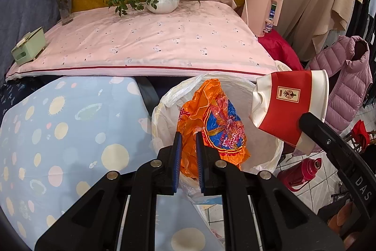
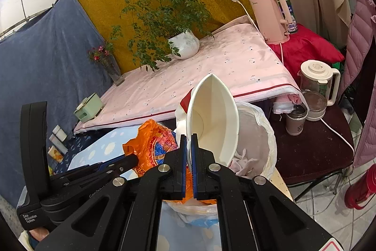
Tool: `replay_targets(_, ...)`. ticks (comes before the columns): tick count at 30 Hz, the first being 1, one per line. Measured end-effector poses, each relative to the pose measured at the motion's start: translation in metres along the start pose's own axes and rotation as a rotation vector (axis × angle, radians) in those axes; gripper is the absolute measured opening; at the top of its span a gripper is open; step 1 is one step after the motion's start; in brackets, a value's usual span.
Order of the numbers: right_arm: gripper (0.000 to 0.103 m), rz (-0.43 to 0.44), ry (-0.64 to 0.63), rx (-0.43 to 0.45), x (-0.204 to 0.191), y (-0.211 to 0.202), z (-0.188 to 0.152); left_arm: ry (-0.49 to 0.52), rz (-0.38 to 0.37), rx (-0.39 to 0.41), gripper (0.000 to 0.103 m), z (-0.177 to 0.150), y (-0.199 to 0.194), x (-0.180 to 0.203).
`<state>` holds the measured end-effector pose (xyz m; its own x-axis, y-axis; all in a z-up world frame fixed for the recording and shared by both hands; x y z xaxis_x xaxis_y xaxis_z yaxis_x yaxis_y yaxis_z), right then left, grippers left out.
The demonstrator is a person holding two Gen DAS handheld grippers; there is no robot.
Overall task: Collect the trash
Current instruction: 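Open the left gripper to drop the foil wrapper into the basket, then open the right gripper to drop the paper cup into the basket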
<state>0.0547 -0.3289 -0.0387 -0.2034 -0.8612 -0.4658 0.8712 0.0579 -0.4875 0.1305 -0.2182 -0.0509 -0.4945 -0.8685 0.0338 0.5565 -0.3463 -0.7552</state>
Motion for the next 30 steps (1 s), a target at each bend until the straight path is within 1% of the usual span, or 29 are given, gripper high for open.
replay_targets(5, 0.004, 0.0, -0.005, -0.008, 0.0, 0.003, -0.002, -0.009, -0.006, -0.003, 0.012, 0.001, 0.003, -0.001)
replay_targets(10, 0.004, -0.004, -0.006, -0.018, 0.0, 0.008, -0.002, -0.024, -0.016, 0.012, 0.014, 0.005, 0.008, -0.004)
replay_targets(11, 0.004, -0.005, -0.007, -0.021, 0.0, 0.01, -0.002, -0.024, -0.014, 0.01, 0.015, 0.006, 0.01, -0.005)
replay_targets(13, 0.004, -0.008, -0.011, -0.029, 0.0, 0.013, -0.003, -0.026, -0.009, 0.009, 0.027, 0.007, 0.012, -0.007)
replay_targets(14, 0.004, -0.009, -0.012, -0.032, -0.001, 0.015, -0.003, -0.029, -0.002, 0.014, 0.037, 0.007, 0.013, -0.008)
replay_targets(15, 0.004, -0.009, -0.013, -0.035, -0.001, 0.017, -0.004, -0.03, 0.005, 0.021, 0.043, 0.007, 0.013, -0.008)
replay_targets(22, 0.004, -0.009, -0.018, -0.063, -0.003, 0.032, -0.006, -0.039, 0.03, 0.027, 0.045, 0.004, 0.013, -0.021)
replay_targets(27, 0.005, -0.008, -0.03, -0.09, -0.009, 0.047, -0.01, -0.053, 0.06, 0.034, 0.054, 0.0, 0.011, -0.032)
replay_targets(28, 0.005, -0.009, -0.032, -0.094, -0.011, 0.049, -0.011, -0.049, 0.067, 0.036, 0.054, -0.001, 0.011, -0.034)
replay_targets(30, 0.01, -0.008, -0.039, -0.1, -0.014, 0.052, -0.012, -0.052, 0.073, 0.035, 0.055, -0.002, 0.011, -0.037)
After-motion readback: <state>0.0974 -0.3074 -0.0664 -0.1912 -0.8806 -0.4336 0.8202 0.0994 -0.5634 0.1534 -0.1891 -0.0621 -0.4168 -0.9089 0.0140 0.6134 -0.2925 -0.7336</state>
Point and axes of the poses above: each gripper's, at about its wrist camera, not at the fingertips, and y roughly the way its jaws point, x to its right, z to its top, the point moved 5 cm from there along y, roughly the way its jaws point, and after that the axes turned 2 degrees about z, right-handed, at the moved point
